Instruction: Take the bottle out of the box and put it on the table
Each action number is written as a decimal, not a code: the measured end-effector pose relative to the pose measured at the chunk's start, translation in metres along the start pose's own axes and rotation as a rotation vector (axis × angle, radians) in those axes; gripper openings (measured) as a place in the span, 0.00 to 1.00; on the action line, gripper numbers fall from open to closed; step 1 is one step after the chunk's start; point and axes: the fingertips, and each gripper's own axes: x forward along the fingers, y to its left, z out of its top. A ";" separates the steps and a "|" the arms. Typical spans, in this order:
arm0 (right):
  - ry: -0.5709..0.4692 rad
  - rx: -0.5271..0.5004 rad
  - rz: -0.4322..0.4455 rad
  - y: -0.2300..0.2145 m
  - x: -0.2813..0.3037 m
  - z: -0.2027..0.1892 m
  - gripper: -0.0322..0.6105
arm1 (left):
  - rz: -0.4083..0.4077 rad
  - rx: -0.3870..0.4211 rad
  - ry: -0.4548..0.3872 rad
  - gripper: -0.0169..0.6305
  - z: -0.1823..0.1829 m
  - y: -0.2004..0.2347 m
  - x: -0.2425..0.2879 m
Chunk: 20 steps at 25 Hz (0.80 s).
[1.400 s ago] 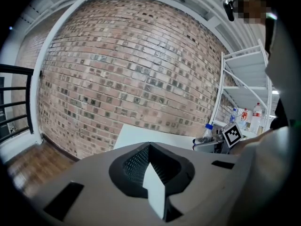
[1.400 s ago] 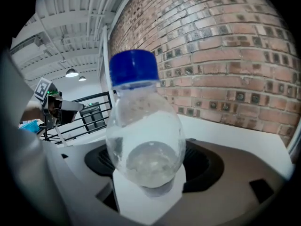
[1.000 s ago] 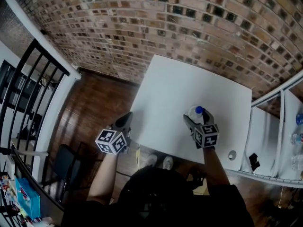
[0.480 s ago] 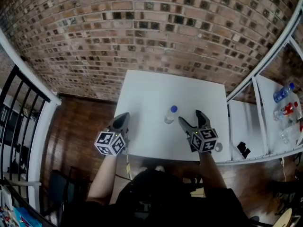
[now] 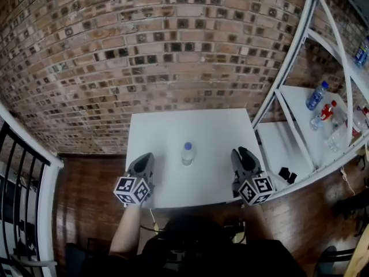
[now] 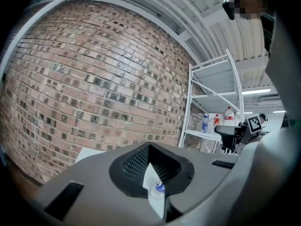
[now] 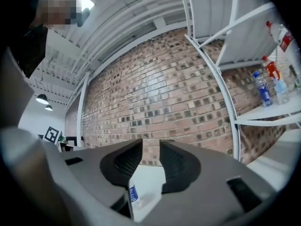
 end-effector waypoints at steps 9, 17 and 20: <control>-0.034 0.027 -0.084 -0.014 -0.024 0.007 0.05 | 0.045 0.026 -0.051 0.03 0.009 0.001 -0.019; -0.055 0.055 -0.090 -0.007 -0.031 0.002 0.05 | 0.070 0.023 -0.086 0.03 0.022 0.003 -0.030; -0.027 0.055 -0.078 -0.007 -0.026 -0.004 0.05 | 0.083 0.027 -0.091 0.03 0.025 0.006 -0.033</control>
